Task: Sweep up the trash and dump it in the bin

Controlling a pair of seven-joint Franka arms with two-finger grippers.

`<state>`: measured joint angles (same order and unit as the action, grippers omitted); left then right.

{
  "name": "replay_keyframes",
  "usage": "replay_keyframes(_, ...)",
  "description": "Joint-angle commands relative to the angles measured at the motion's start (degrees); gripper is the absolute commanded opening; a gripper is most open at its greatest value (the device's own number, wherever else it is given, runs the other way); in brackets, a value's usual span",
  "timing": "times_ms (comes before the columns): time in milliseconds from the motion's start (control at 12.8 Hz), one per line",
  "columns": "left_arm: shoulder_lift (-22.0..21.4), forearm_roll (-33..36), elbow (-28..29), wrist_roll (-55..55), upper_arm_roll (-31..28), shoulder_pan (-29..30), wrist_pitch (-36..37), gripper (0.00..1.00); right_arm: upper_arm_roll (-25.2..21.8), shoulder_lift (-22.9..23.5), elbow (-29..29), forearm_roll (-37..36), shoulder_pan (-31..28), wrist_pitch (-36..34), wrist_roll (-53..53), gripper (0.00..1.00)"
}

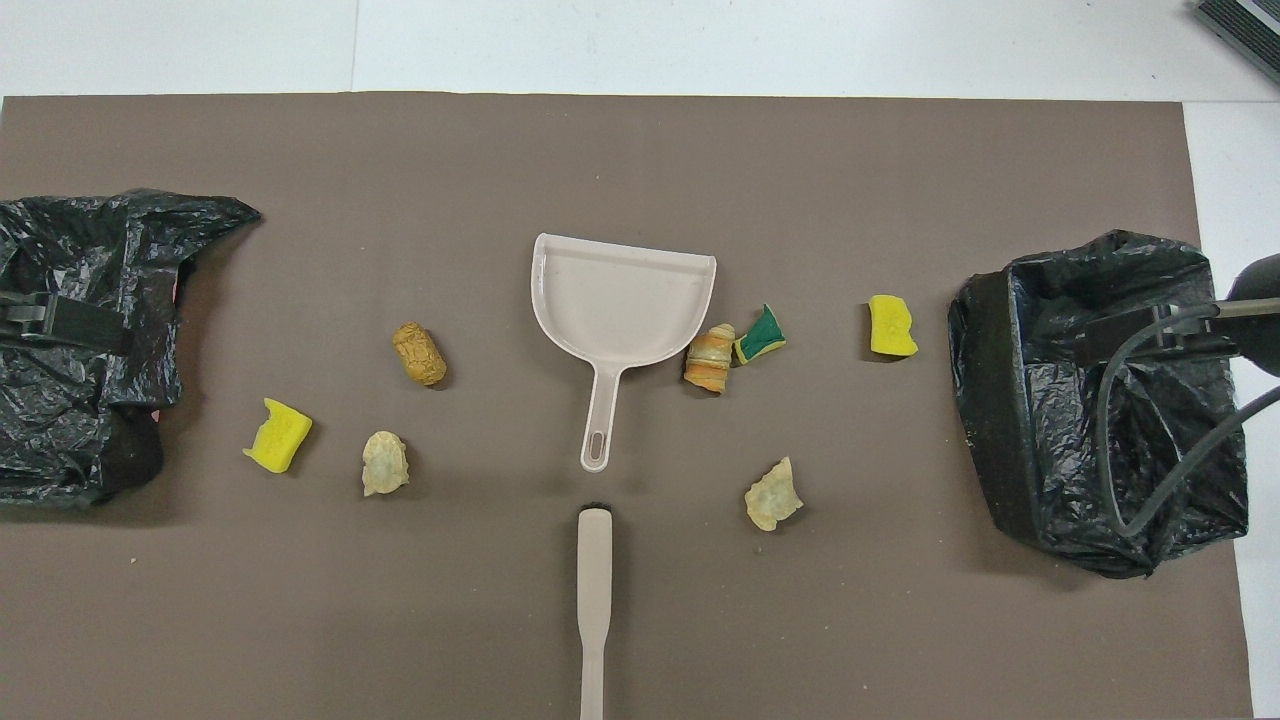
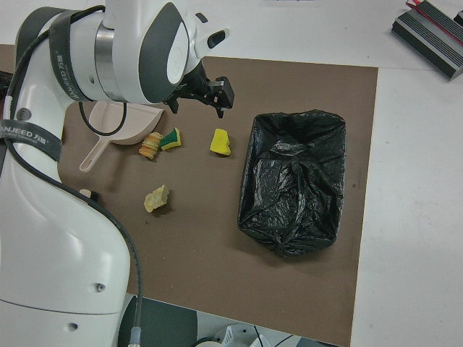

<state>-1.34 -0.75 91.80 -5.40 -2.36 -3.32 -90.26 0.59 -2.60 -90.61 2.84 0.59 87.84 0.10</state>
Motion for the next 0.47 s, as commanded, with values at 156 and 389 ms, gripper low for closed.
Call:
replay_keyframes(156, -1.6, 0.8, 1.5, -0.4, 0.4, 0.7, 0.9, 1.0, -0.8, -1.3, -1.4, -0.2, 0.6, 0.0, 0.0, 1.0)
replay_keyframes(389, -1.6, 0.7, 1.5, -0.3, 0.4, 1.2, 1.0, 1.0, -0.7, -1.3, -1.1, -0.2, 0.6, 0.0, 0.1, 1.0)
